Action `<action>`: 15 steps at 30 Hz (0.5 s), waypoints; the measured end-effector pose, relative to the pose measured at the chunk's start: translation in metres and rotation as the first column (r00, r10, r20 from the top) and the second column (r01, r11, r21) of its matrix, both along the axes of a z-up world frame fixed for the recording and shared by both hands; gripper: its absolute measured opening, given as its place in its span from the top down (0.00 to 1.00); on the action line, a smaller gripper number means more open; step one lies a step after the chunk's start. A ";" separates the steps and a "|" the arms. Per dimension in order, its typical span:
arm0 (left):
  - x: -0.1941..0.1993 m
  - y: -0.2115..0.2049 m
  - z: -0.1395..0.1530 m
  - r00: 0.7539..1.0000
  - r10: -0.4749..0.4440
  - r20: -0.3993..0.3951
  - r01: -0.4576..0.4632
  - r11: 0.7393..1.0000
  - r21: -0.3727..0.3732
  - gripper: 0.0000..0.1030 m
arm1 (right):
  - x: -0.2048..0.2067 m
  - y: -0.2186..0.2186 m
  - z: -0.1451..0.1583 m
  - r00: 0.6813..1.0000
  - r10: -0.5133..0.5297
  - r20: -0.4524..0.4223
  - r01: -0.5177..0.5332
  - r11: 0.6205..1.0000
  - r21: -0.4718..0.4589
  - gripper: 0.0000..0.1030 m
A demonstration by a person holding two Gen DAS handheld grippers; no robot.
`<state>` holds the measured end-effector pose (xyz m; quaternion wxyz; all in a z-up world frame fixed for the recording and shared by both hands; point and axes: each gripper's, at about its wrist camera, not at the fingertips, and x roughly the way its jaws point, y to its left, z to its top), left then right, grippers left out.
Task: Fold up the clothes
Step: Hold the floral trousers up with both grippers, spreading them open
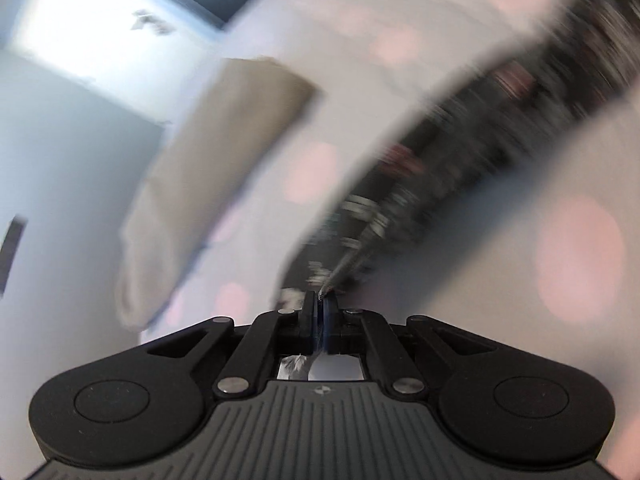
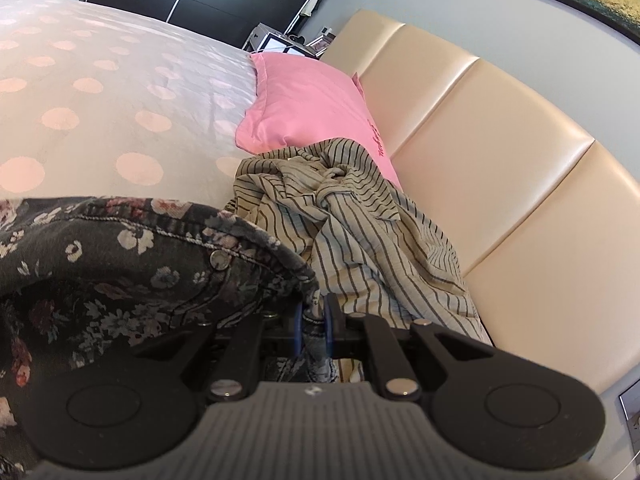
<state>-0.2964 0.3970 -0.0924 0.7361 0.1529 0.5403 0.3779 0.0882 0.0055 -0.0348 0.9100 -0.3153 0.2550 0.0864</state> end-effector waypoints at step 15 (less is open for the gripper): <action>-0.120 0.058 0.153 0.683 0.460 0.567 -0.385 0.887 -0.256 0.99 | -0.068 -0.003 0.032 0.951 0.309 -0.012 -0.306 0.933 -0.189 0.89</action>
